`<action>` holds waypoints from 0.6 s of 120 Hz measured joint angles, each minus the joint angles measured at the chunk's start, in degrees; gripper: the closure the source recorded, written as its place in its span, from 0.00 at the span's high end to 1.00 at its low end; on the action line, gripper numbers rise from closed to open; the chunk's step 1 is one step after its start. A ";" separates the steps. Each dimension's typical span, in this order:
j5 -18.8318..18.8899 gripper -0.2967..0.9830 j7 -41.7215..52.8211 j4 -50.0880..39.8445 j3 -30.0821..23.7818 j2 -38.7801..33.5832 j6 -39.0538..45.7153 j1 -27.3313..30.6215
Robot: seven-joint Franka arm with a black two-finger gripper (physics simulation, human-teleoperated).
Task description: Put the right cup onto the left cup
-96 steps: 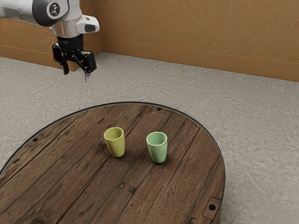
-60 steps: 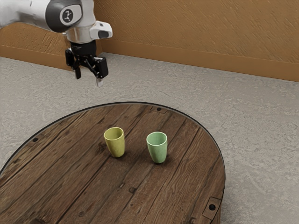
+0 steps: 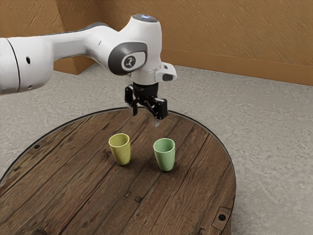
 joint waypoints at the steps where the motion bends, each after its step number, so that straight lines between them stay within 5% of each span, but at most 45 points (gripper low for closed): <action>1: 0.19 0.77 -0.31 0.01 -0.19 0.20 0.13 -0.02; 72: 8.07 0.77 -17.83 2.17 -3.17 16.32 13.07 -2.51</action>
